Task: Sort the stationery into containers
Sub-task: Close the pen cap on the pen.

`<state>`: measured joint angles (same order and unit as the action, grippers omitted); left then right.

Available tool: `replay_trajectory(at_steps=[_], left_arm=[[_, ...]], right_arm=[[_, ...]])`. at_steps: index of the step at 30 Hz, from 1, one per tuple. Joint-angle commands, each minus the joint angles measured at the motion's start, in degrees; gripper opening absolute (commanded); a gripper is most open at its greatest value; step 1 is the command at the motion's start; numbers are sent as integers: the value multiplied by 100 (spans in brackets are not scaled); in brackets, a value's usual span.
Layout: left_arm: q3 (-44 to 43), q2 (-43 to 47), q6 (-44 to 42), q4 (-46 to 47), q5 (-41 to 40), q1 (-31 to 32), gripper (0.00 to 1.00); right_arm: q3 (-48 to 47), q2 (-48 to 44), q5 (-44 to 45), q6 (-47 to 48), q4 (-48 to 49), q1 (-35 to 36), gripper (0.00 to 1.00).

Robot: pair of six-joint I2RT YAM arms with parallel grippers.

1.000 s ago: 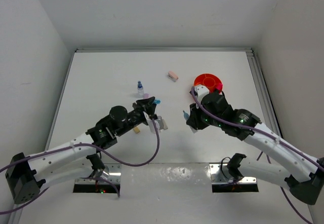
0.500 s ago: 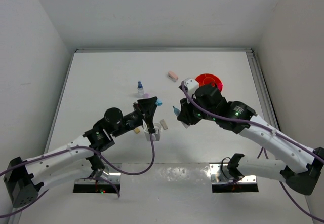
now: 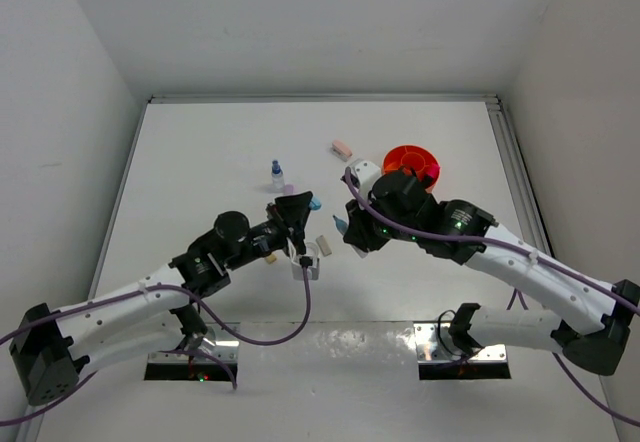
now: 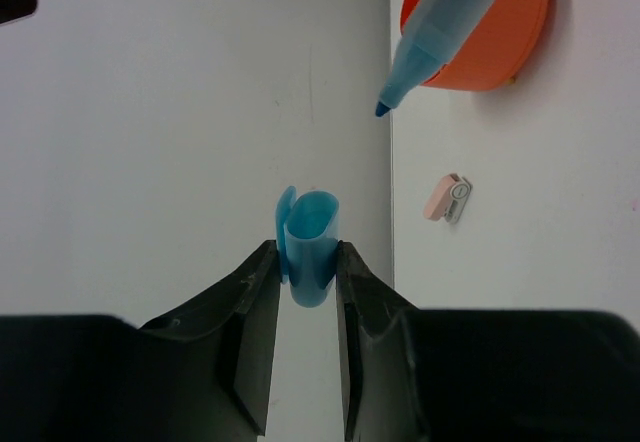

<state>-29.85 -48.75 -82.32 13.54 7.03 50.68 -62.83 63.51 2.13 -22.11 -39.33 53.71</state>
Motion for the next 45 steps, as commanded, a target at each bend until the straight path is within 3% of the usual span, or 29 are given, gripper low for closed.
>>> replay_trajectory(at_steps=[1,45], left_arm=[[84,-64,-406,61,35,-49,0],[594,217,-1682,422,-149,4,0]], right_arm=[[-309,-49,191,5,22,60,0],[-1311,584,200,5,-708,113,0]])
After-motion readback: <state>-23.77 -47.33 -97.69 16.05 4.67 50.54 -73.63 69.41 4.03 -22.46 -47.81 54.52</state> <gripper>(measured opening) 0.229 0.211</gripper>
